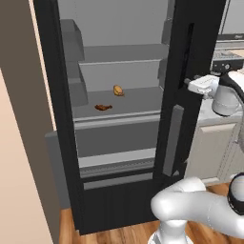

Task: Place the chicken drumstick on the counter behind the older chicken drumstick on the same shelf of the fridge to maintain FIFO order. Close the fridge door when finished.

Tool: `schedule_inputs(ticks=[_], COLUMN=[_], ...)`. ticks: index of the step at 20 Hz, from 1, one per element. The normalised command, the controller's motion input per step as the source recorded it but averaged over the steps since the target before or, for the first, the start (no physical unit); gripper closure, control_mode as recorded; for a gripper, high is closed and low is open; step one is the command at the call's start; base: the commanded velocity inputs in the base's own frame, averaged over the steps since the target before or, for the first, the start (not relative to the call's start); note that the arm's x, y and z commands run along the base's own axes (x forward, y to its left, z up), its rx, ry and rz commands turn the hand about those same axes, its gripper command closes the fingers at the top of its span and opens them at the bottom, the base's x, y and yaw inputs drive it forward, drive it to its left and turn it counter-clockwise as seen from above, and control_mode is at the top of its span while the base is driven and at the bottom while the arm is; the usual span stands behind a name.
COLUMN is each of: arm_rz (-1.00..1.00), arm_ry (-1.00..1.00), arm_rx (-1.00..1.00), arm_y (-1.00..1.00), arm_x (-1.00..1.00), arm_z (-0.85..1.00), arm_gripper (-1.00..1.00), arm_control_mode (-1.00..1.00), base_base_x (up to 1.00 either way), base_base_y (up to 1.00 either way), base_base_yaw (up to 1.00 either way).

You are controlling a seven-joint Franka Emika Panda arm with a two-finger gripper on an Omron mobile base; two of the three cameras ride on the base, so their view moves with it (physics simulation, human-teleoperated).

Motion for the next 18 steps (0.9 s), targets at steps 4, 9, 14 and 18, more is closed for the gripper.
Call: schedule_inputs(ticks=[4, 9, 14, 18], arm_rz=[-0.24, -0.22, -0.21, -0.20], arm_ry=[0.05, 0.12, 0.15, 0.23], arm_rx=[-0.06, -0.05, -0.03, -0.04], arm_y=[0.43, 0.23, 0.12, 0.02], arm_x=[0.81, 0.79, 0.73, 0.72], arm_z=[0.00, 0.05, 0.18, 0.38], arm_gripper=[-1.00, -1.00, -1.00, -1.00], arm_control_mode=[-1.00, -1.00, -1.00, -1.00], base_base_x=[0.00, 0.00, 0.00, 0.00], base_base_y=[0.00, 0.00, 0.00, 0.00], base_base_yaw=[0.00, 0.00, 0.00, 0.00])
